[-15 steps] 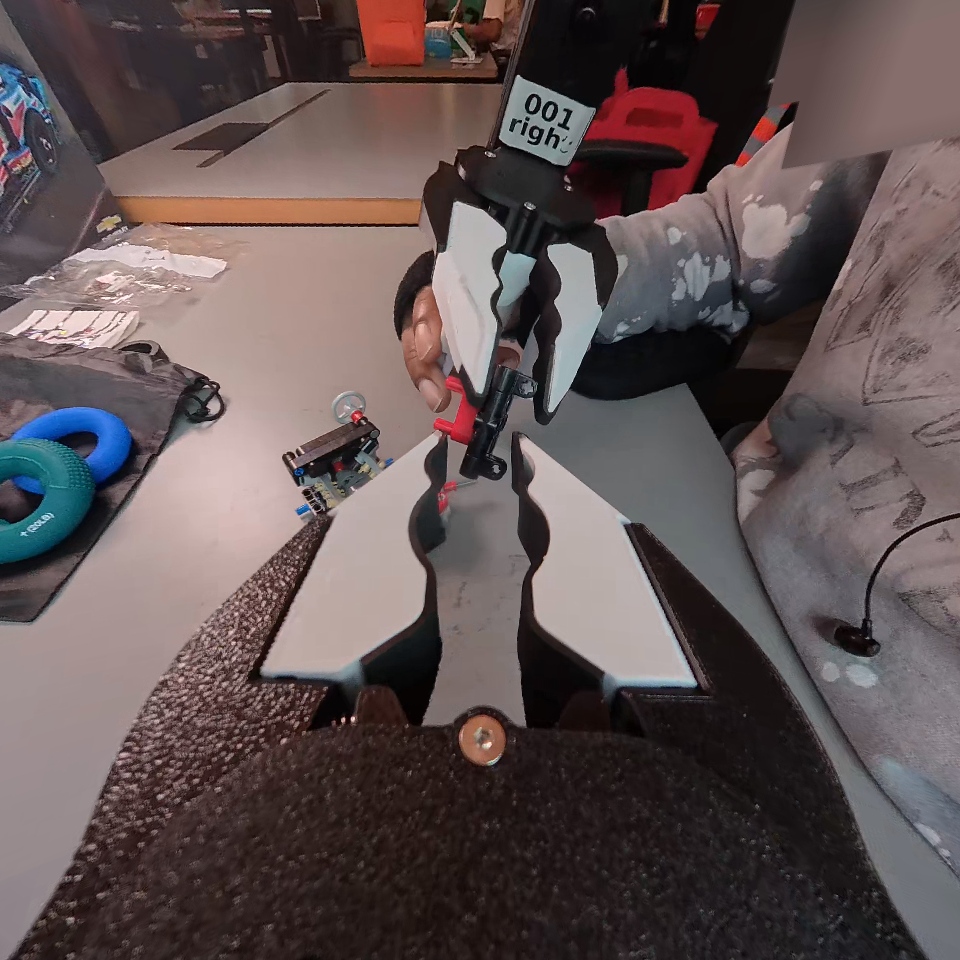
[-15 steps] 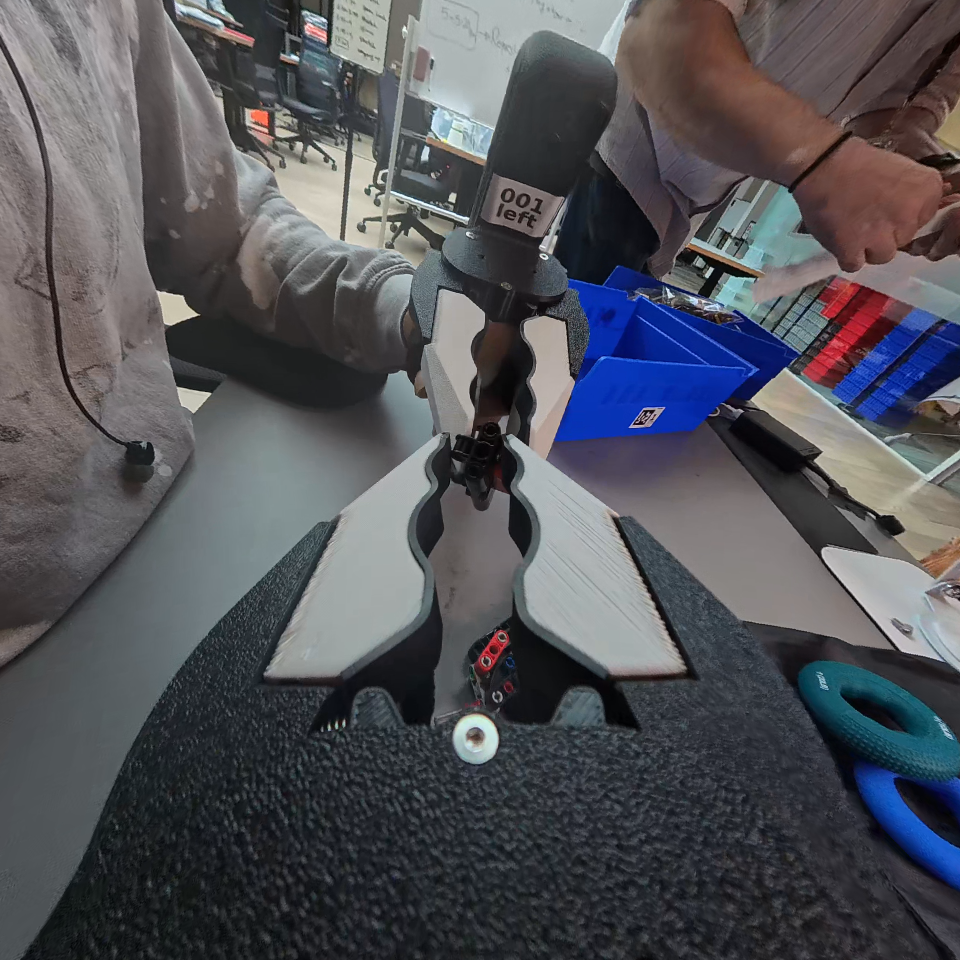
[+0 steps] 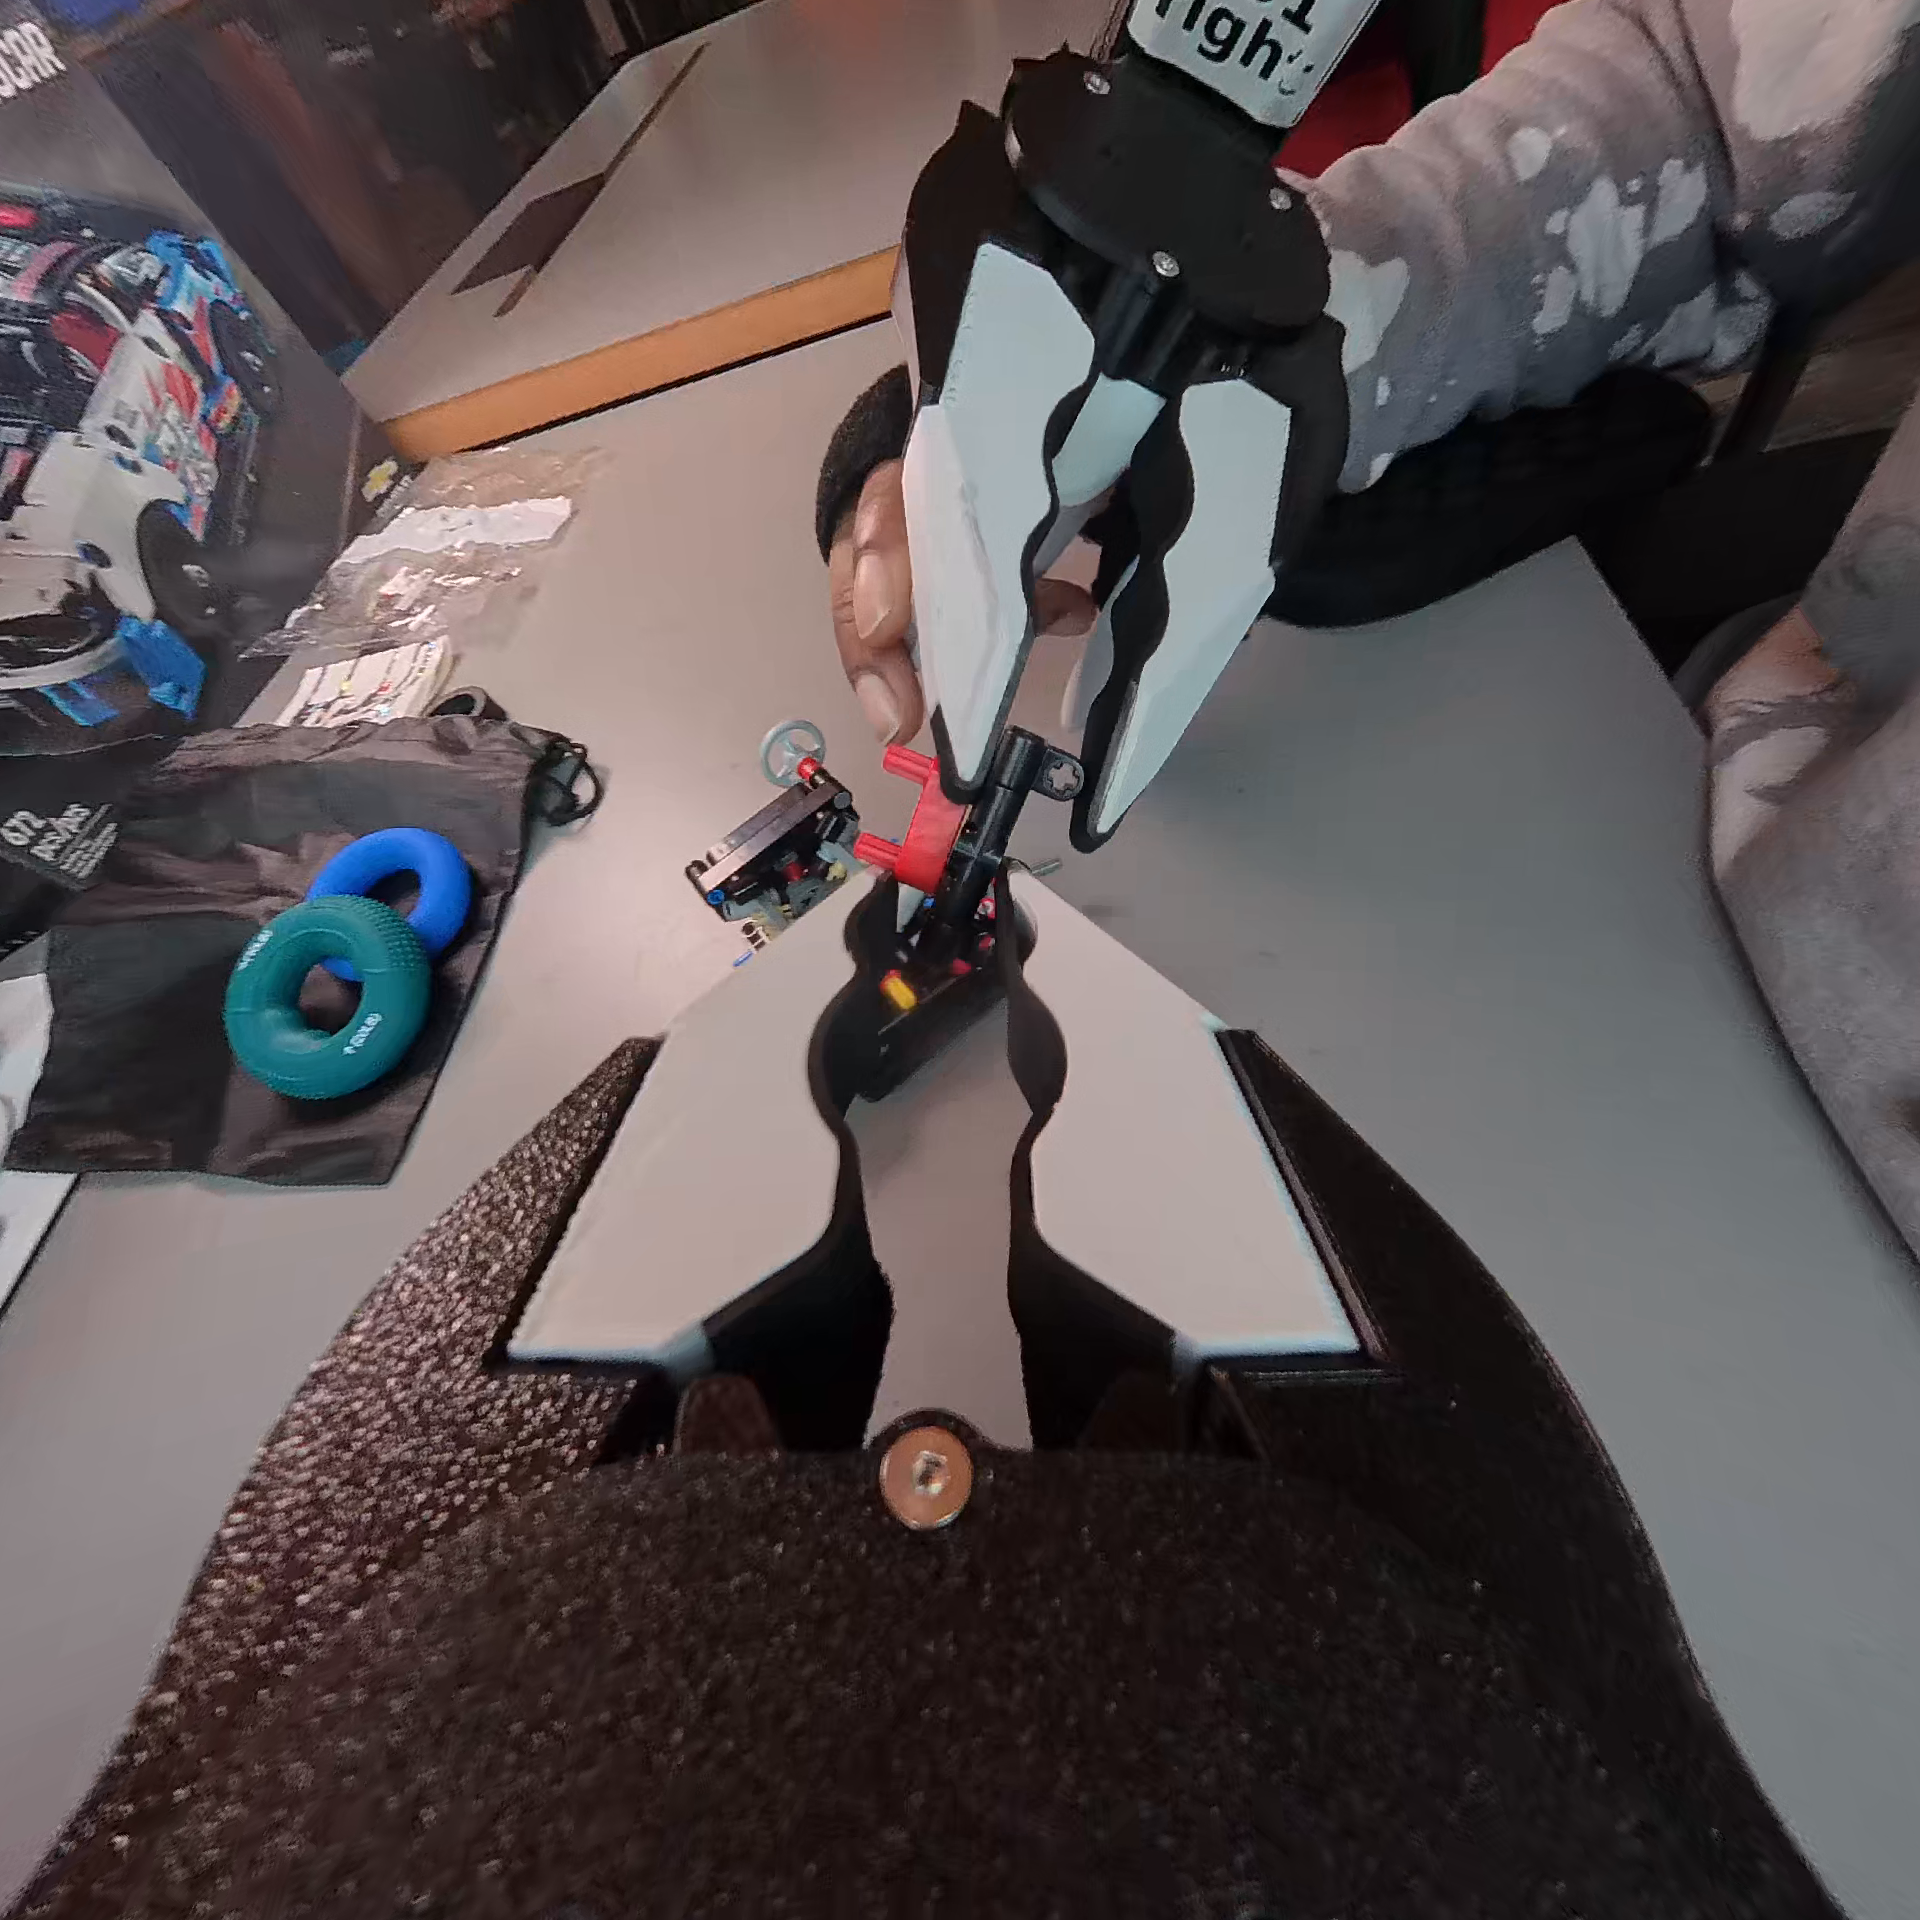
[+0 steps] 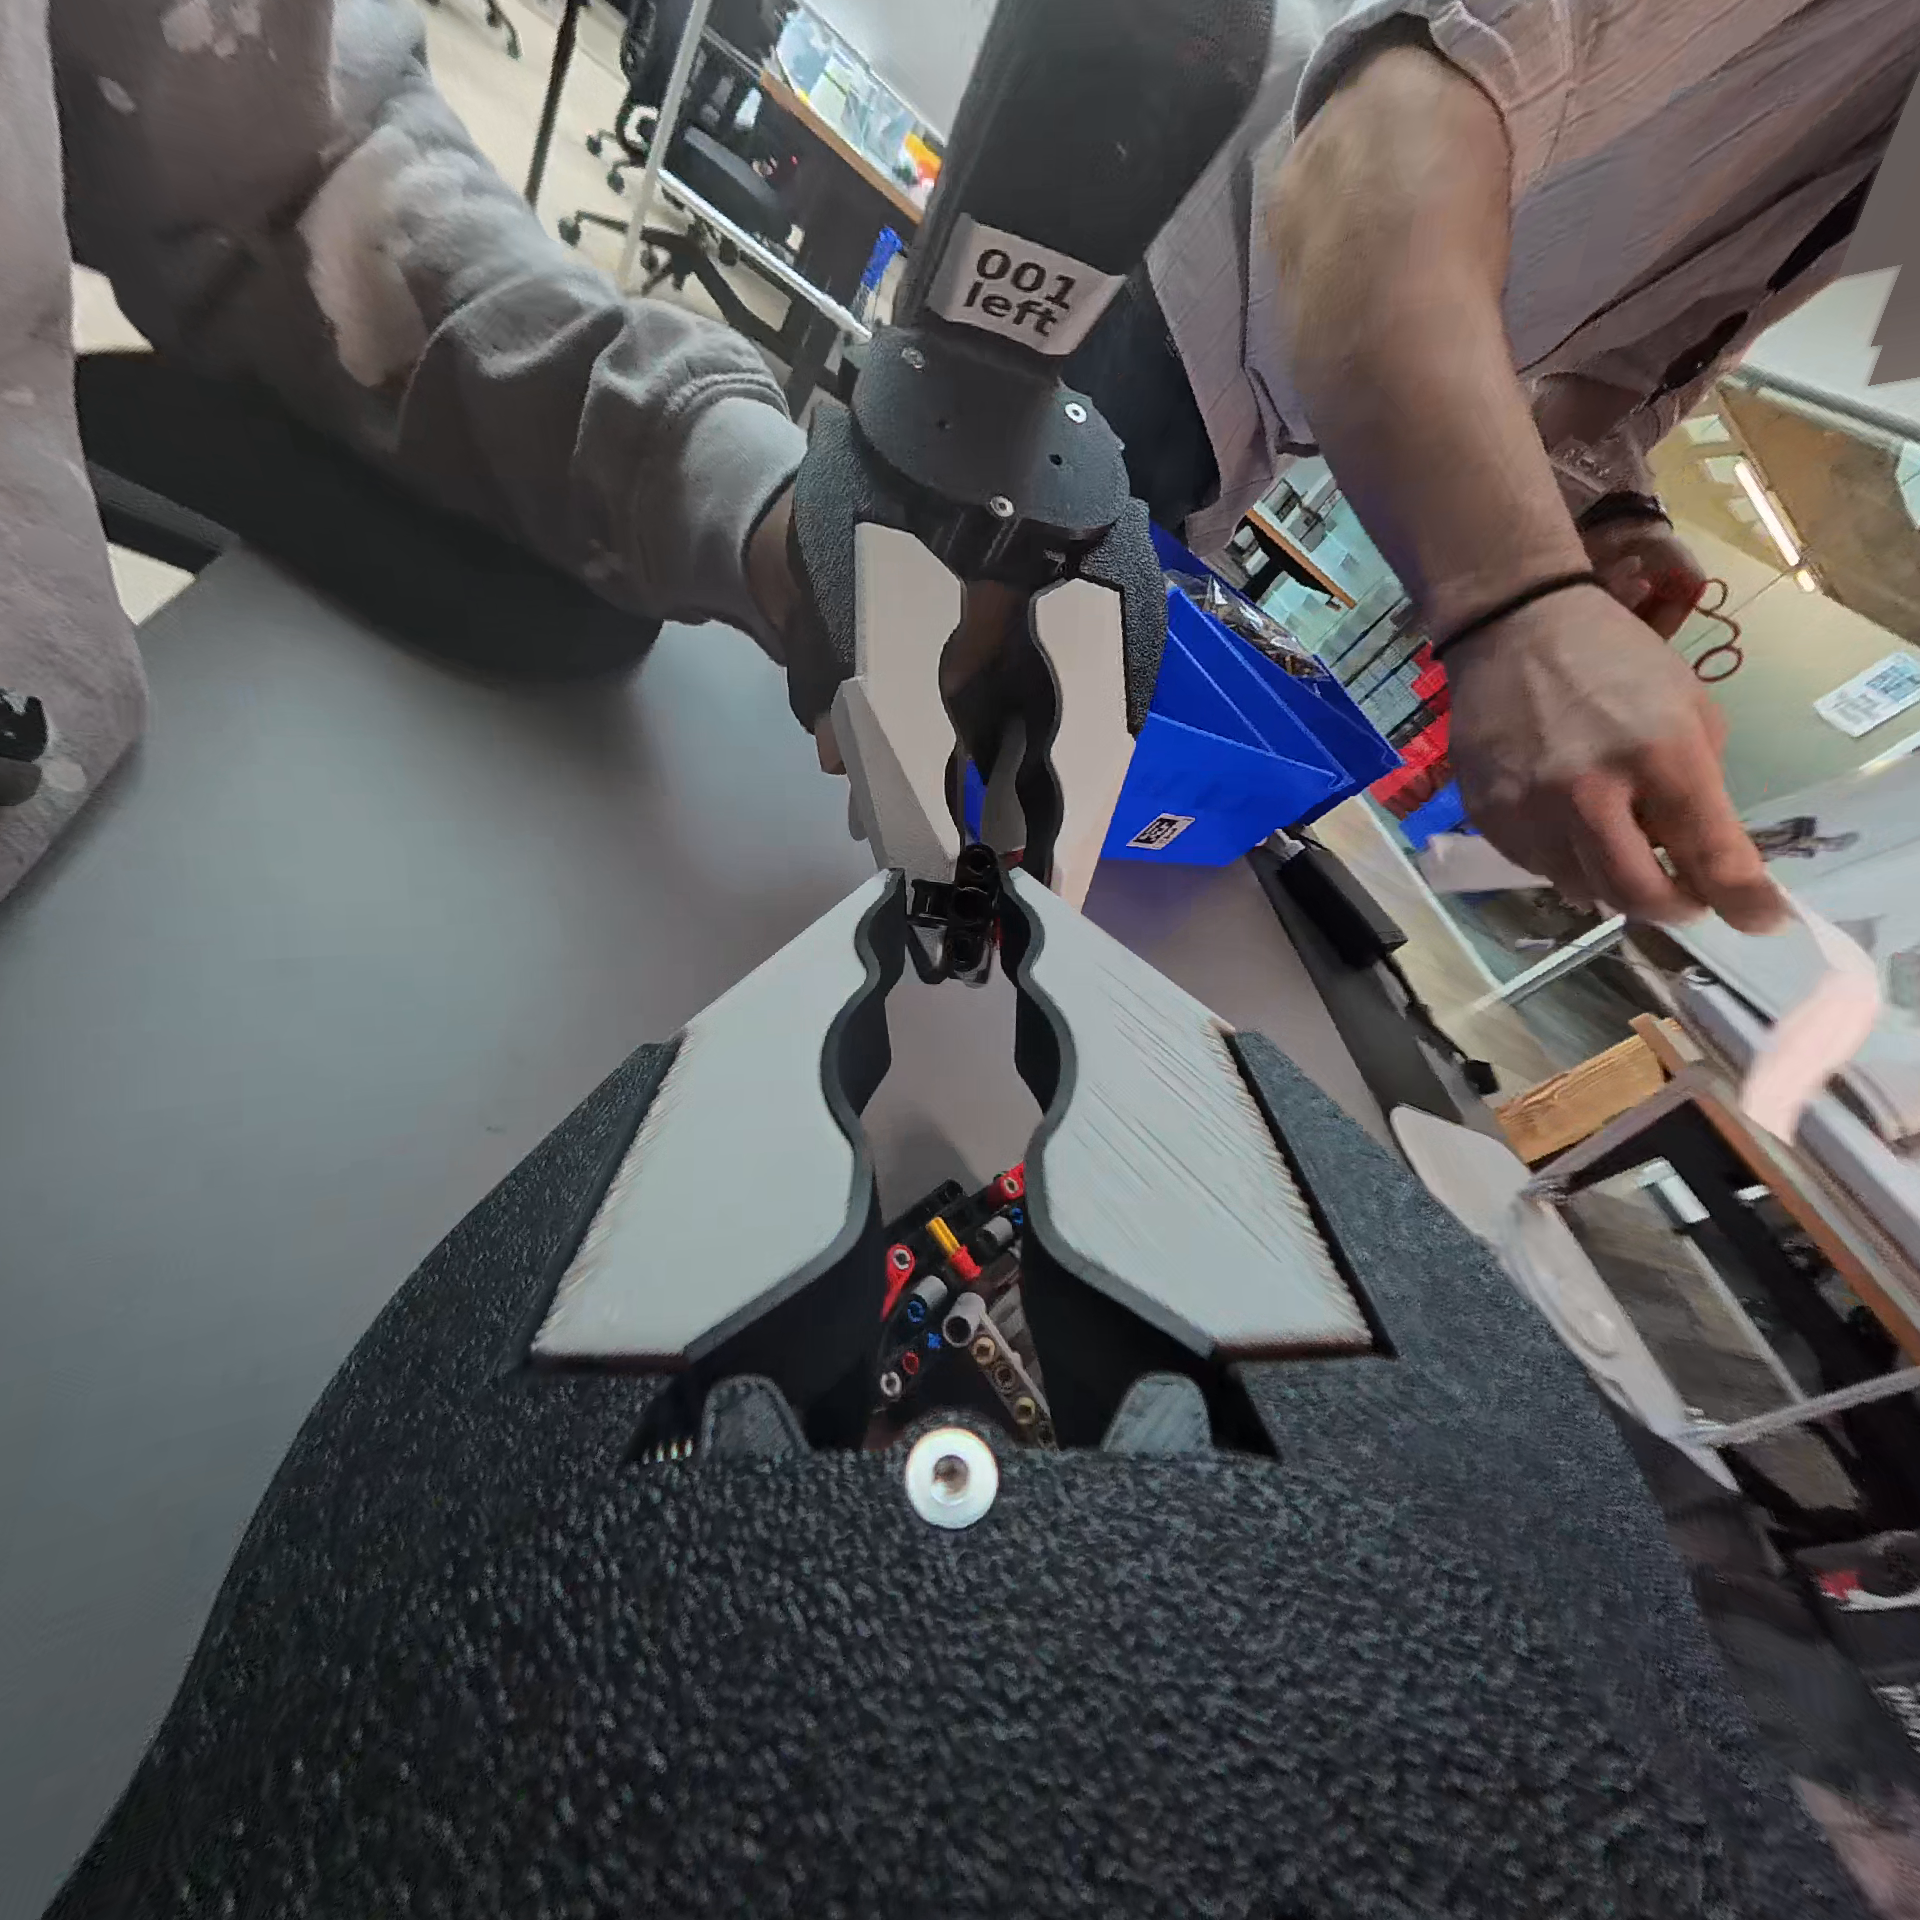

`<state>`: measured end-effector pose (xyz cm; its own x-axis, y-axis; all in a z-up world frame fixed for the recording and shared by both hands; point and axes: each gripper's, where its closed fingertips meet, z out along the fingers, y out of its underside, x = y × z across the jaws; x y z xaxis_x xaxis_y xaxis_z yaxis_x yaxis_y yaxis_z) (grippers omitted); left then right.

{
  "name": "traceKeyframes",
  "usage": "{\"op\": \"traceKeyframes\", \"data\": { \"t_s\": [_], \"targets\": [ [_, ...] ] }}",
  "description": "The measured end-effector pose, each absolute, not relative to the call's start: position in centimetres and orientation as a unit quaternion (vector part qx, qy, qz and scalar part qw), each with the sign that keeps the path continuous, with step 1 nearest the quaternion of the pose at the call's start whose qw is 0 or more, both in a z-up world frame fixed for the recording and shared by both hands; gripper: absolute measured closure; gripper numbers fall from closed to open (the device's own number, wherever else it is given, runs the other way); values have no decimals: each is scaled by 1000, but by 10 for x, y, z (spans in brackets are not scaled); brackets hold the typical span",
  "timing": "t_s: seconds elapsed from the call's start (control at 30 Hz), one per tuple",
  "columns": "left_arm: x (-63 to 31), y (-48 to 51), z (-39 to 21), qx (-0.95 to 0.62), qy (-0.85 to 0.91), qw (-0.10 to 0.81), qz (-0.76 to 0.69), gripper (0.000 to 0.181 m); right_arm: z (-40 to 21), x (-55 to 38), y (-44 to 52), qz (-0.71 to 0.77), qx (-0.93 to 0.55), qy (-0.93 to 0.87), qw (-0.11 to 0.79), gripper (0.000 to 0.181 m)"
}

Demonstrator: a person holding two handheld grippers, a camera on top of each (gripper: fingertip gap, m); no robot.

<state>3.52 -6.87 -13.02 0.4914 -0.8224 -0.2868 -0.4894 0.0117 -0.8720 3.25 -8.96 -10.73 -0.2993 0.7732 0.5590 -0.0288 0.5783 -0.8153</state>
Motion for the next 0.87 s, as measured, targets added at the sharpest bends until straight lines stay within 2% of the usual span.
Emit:
{"op": "traceKeyframes", "data": {
  "t_s": [0.07,0.13,0.2,0.3,0.37,0.67,0.87],
  "targets": [
    [31,-65,-129,-676,490,539,-108,163,-101,36,-90,453,-305,-687,479,164],
    [24,-59,-132,-669,505,544,-38,163,-93,39,-81,539,-371,-641,400,152],
    [22,-55,-133,-659,515,549,10,163,-94,33,-58,551,-448,-599,369,152],
    [20,-49,-135,-643,528,549,79,163,-103,27,-56,558,-490,-585,325,167],
    [21,-49,-135,-630,538,549,108,163,-108,25,-57,550,-499,-587,323,177],
    [20,-46,-126,-588,549,556,209,163,-107,27,-58,569,-518,-574,279,177],
    [26,-51,-128,-592,556,554,183,165,-98,26,-60,660,-520,-498,214,180]
  ]
}}
